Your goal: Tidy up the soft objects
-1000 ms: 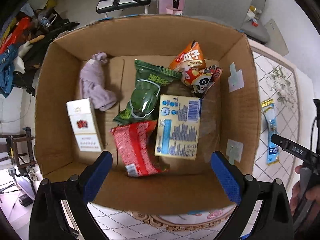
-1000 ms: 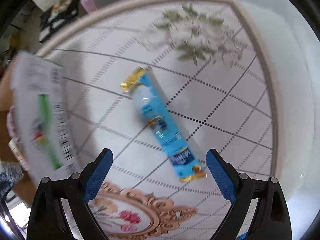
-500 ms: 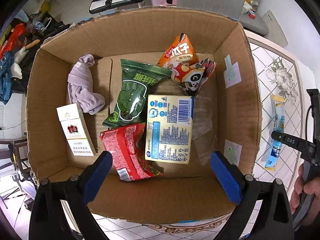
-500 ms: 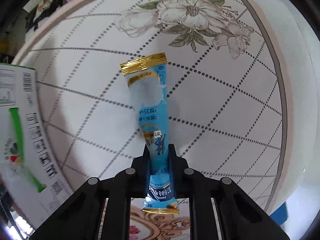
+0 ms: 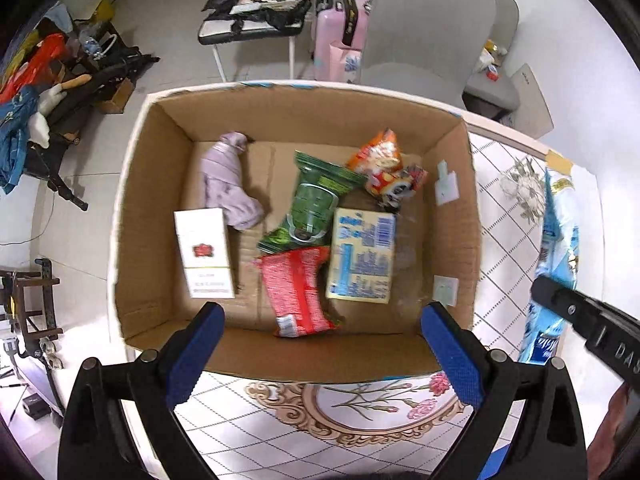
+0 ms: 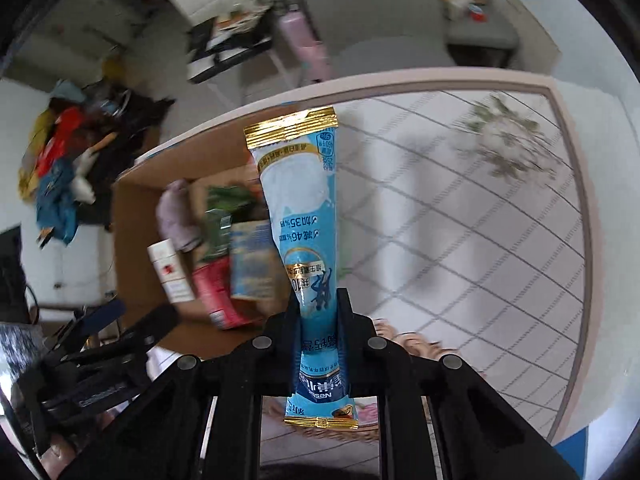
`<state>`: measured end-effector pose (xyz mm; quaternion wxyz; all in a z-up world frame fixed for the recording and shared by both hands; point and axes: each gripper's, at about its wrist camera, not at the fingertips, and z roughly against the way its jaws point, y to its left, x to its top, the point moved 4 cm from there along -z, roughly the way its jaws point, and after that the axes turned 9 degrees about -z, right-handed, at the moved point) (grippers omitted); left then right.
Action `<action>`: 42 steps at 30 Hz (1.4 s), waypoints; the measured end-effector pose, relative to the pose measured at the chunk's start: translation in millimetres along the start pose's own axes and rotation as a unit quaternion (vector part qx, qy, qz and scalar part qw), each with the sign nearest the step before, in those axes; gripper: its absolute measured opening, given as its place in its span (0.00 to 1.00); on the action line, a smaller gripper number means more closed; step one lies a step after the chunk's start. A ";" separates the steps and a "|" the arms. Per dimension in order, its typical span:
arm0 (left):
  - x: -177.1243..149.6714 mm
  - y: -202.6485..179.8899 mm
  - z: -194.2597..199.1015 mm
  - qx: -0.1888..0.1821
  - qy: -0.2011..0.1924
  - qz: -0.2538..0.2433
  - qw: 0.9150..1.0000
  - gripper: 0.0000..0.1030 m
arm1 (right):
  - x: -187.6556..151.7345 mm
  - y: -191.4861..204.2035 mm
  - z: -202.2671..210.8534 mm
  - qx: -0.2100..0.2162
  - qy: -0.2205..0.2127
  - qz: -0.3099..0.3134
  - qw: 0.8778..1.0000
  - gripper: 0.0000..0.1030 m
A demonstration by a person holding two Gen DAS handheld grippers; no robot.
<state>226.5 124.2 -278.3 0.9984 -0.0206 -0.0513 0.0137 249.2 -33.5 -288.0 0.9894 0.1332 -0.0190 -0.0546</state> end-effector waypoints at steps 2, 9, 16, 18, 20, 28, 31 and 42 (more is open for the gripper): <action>1.0 8.9 -0.1 0.007 -0.001 0.000 1.000 0.98 | -0.9 13.4 -8.7 -0.004 0.005 0.006 1.000 0.15; 3.5 37.7 -12.4 0.013 0.004 0.006 1.000 0.98 | 6.1 30.2 -59.3 -0.026 0.016 -0.008 1.000 0.15; 5.7 44.3 -27.2 0.015 0.021 0.000 1.000 0.98 | 11.9 30.0 -90.3 -0.063 0.026 0.002 0.998 0.17; 6.7 44.8 -29.1 0.011 0.022 0.002 1.000 0.98 | 12.5 29.1 -93.9 -0.072 0.028 0.003 0.997 0.19; 7.8 44.8 -29.4 0.011 0.021 0.003 1.000 0.98 | 12.8 29.1 -95.1 -0.077 0.029 0.007 0.997 0.25; 10.9 44.6 -20.7 0.009 0.007 0.000 1.000 0.98 | 11.4 34.7 -72.9 -0.081 0.003 0.027 0.996 0.71; 9.2 48.6 -13.1 0.013 0.002 0.006 1.000 0.98 | 9.2 37.0 -57.7 -0.091 -0.017 0.040 0.995 0.82; -4.0 56.4 39.3 0.029 -0.051 0.028 0.998 0.98 | -9.7 40.5 -7.6 -0.096 -0.059 0.060 0.992 0.93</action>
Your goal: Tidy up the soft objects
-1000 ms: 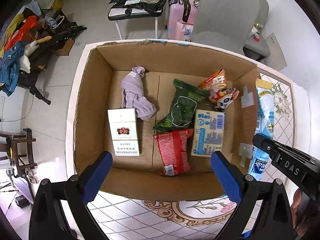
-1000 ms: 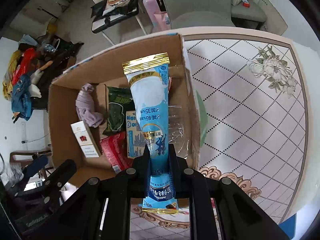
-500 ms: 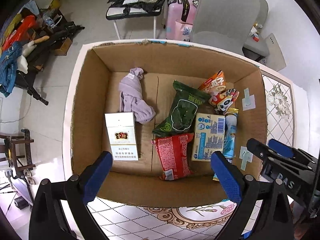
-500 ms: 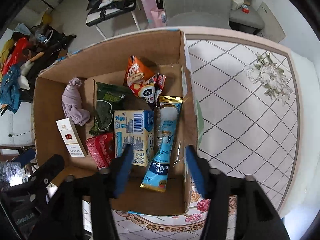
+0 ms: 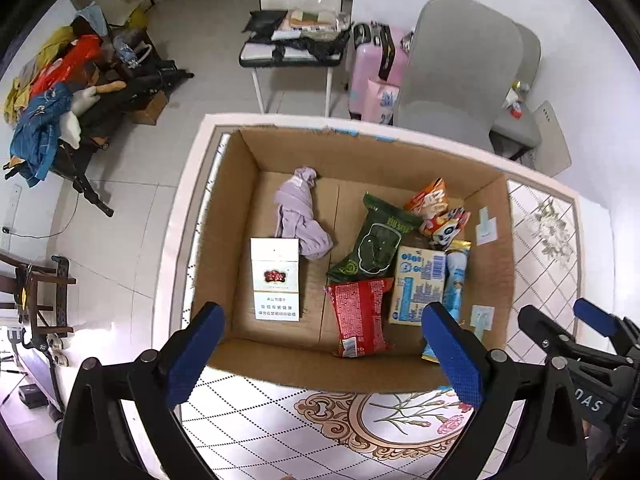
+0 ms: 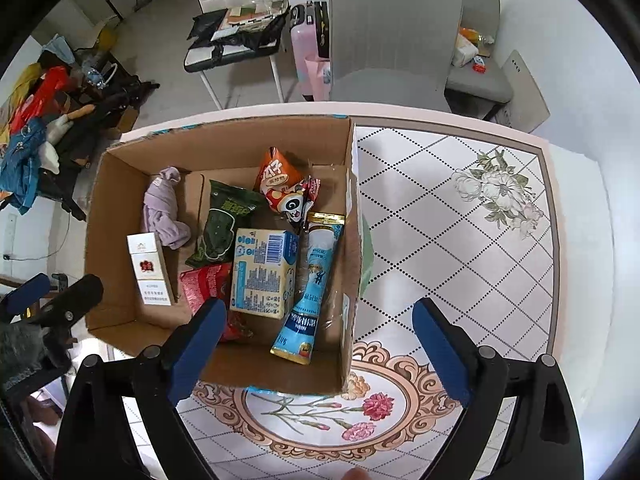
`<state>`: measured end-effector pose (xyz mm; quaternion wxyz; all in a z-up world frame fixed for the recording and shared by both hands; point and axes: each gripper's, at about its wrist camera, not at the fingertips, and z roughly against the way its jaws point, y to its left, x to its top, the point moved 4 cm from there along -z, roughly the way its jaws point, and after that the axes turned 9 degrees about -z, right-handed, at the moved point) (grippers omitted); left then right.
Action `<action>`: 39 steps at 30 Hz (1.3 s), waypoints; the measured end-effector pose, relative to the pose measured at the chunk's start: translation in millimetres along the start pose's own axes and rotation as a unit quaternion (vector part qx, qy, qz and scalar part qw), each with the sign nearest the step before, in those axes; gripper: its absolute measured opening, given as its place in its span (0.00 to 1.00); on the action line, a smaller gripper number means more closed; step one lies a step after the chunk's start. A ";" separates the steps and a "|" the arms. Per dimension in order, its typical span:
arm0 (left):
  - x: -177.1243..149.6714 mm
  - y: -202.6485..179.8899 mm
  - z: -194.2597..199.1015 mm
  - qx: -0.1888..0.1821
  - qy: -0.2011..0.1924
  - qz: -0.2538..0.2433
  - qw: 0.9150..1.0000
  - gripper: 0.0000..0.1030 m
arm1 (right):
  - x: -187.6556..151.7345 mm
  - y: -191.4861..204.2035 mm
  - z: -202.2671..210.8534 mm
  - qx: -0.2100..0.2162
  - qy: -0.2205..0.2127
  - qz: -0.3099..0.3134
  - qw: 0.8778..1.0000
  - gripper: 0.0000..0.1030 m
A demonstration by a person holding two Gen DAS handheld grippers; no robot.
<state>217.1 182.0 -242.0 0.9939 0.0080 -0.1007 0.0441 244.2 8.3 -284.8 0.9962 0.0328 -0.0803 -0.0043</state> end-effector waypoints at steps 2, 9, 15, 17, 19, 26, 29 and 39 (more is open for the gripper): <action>-4.2 -1.7 17.0 -0.005 -0.008 -0.001 1.000 0.98 | -5.1 -2.4 14.1 0.003 -0.011 0.000 1.000 0.93; -20.6 -8.8 87.5 0.003 -0.068 -0.008 0.998 0.98 | -32.3 -8.2 75.4 0.021 -0.047 0.009 0.999 0.93; -39.5 -17.5 139.6 0.005 -0.099 -0.022 0.995 0.98 | -61.5 -13.5 141.5 0.033 -0.090 0.017 0.995 0.93; -46.6 -19.5 154.8 0.009 -0.111 -0.026 0.993 0.98 | -70.4 -16.5 163.9 0.026 -0.109 0.019 0.994 0.93; -54.4 -19.6 170.1 0.019 -0.123 -0.023 0.992 0.98 | -78.7 -20.2 182.5 0.027 -0.121 0.016 0.992 0.93; -82.8 -25.1 205.3 -0.005 -0.136 -0.020 0.990 0.98 | -106.2 -22.7 238.6 0.038 -0.152 0.023 0.987 0.93; -93.6 -27.4 222.2 0.003 -0.147 -0.026 0.989 0.98 | -117.6 -23.2 259.0 0.043 -0.165 0.023 0.985 0.93; -110.9 -18.8 248.6 0.017 -0.162 -0.009 0.987 0.98 | -141.6 -23.5 300.4 0.047 -0.189 0.029 0.980 0.93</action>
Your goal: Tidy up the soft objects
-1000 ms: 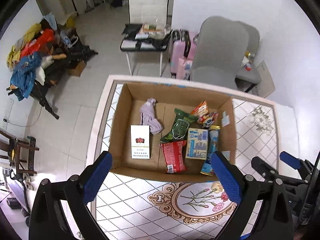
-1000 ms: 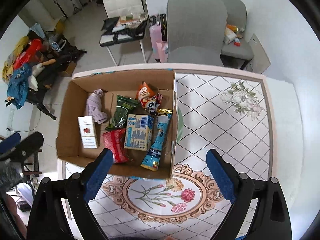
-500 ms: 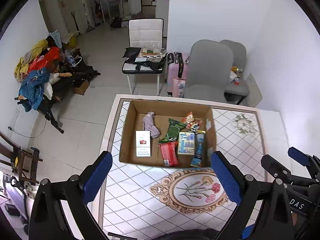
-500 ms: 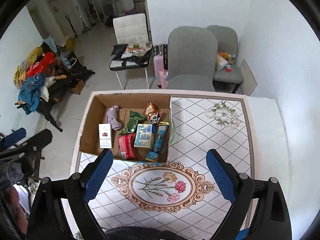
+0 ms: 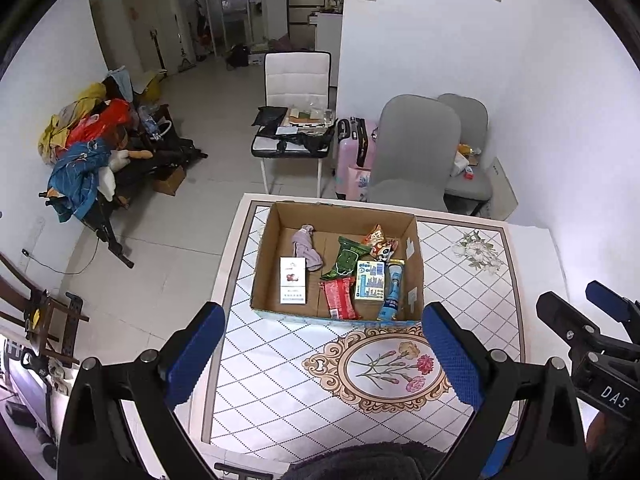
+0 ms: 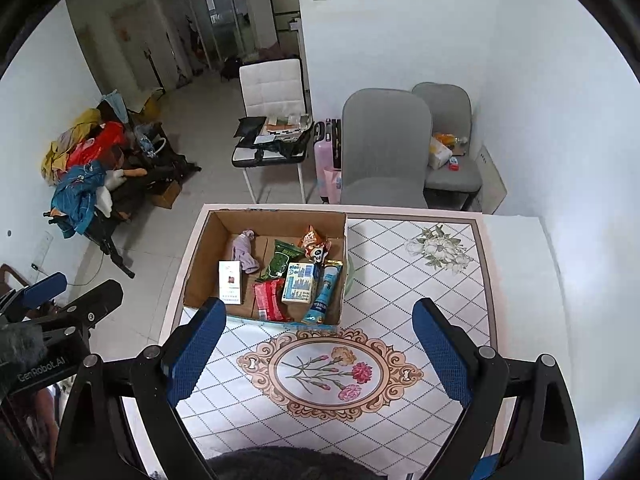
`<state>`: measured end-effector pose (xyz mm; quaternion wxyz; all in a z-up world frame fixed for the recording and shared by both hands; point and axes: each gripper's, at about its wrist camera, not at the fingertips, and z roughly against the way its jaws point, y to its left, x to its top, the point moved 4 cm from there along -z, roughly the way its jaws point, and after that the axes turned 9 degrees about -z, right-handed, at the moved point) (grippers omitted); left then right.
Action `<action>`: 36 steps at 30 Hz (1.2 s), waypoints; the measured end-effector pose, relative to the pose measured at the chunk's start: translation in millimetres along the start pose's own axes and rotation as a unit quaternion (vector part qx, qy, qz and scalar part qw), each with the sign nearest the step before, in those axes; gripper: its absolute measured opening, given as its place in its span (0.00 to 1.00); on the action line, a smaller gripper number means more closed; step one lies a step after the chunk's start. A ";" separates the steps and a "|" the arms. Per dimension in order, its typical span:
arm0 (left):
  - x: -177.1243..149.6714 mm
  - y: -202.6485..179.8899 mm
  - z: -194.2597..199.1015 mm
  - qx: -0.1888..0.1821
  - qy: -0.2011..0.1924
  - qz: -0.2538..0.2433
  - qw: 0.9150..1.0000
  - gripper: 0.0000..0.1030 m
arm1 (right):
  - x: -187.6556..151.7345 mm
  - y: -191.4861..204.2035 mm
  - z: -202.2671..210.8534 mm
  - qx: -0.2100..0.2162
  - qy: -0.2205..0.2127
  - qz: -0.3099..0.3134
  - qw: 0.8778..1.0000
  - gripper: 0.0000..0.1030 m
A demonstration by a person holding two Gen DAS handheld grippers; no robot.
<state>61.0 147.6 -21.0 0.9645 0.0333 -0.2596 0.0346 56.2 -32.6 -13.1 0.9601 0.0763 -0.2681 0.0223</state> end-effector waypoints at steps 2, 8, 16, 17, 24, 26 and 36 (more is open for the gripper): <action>-1.9 0.8 3.3 0.005 0.000 0.000 1.000 0.98 | -1.2 0.0 4.0 -0.002 -0.001 0.002 1.000 0.93; -3.5 2.2 6.3 0.011 0.000 0.001 1.000 0.98 | -2.6 2.0 6.2 -0.011 0.000 0.000 1.000 0.93; -9.6 -1.0 4.6 0.009 0.009 0.000 1.000 0.98 | -4.7 -1.3 4.2 -0.031 0.003 -0.001 1.000 0.93; -10.4 -0.7 5.3 0.010 0.009 0.000 1.000 0.98 | -4.7 -2.1 4.6 -0.034 0.002 -0.002 0.999 0.93; -13.1 -0.5 6.8 0.014 0.005 -0.001 1.000 0.98 | -1.3 -6.7 9.5 -0.046 -0.008 -0.008 0.999 0.93; -13.1 -1.0 7.3 0.013 0.005 -0.002 1.000 0.98 | -1.5 -7.2 10.5 -0.047 -0.009 -0.007 0.999 0.93; -12.8 -2.0 7.7 0.017 0.007 -0.005 1.000 0.98 | -6.8 -10.0 12.1 -0.055 -0.010 -0.010 0.998 0.93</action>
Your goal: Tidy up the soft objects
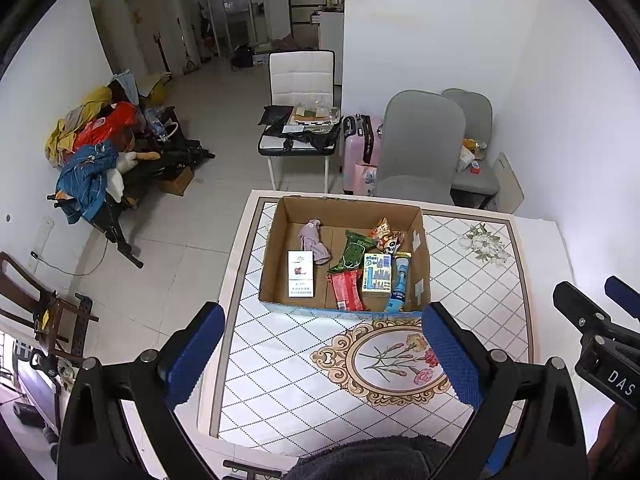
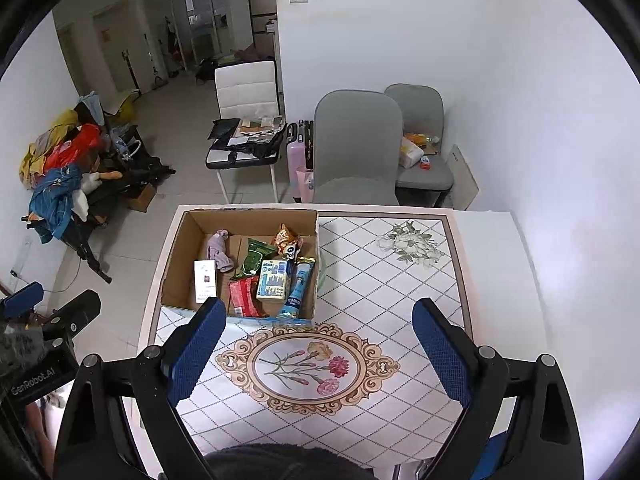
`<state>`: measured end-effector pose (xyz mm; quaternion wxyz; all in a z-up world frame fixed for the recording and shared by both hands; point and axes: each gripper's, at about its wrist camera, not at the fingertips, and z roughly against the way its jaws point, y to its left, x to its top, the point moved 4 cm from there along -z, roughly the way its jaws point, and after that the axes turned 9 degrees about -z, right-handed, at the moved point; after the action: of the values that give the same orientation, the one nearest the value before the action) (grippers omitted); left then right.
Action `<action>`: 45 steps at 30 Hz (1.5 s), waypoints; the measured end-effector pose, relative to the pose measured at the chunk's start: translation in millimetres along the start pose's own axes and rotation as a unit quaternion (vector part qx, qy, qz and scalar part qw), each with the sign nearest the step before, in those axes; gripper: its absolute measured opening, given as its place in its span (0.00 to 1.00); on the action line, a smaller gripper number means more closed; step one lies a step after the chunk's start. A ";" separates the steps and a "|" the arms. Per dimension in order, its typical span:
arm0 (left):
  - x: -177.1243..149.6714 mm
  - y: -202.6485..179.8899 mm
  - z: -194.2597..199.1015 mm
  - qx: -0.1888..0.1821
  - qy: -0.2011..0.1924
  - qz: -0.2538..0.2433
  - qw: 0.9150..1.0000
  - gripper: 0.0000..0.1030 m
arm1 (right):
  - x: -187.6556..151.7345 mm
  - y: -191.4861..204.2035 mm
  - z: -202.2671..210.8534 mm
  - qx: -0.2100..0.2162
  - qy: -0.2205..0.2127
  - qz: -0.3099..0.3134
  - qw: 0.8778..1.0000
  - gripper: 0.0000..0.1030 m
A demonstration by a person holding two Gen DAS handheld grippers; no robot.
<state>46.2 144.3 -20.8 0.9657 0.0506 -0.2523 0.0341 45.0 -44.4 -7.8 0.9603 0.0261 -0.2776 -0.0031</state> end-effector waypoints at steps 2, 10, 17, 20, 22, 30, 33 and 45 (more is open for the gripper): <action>0.4 -1.8 -0.5 0.000 0.000 -0.001 1.000 0.98 | -1.4 -0.6 -0.8 0.000 0.002 -0.002 1.000 0.93; -2.1 -3.5 -0.7 -0.004 0.004 -0.009 1.000 0.98 | -4.3 -3.6 -2.1 -0.001 0.005 -0.005 1.000 0.93; -2.6 -3.8 -0.6 -0.007 0.005 -0.012 1.000 0.98 | -6.7 -5.7 -2.5 -0.005 0.004 -0.004 1.000 0.93; -1.7 -4.6 -1.7 -0.006 0.005 -0.013 1.000 0.98 | -6.3 -5.3 -2.5 -0.005 0.003 -0.004 1.000 0.93; -1.6 -4.3 -1.8 -0.006 0.005 -0.012 1.000 0.98 | -5.4 -5.2 -2.0 -0.005 0.003 -0.005 1.000 0.93; -0.1 -5.4 -2.6 -0.007 0.006 -0.016 1.000 0.98 | -5.2 -5.0 -0.8 -0.005 0.003 -0.006 1.000 0.93; -0.5 -5.7 -2.2 -0.008 0.007 -0.014 1.000 0.98 | -5.0 -5.0 -0.7 -0.005 0.003 -0.006 1.000 0.93; 2.1 -2.2 -0.5 -0.011 -0.004 -0.012 1.000 0.98 | -3.6 -3.3 1.4 -0.004 0.001 0.000 1.000 0.93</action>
<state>48.5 142.3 -20.4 0.9656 0.0436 -0.2555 0.0192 41.2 -47.8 -8.7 0.9606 0.0221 -0.2770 -0.0047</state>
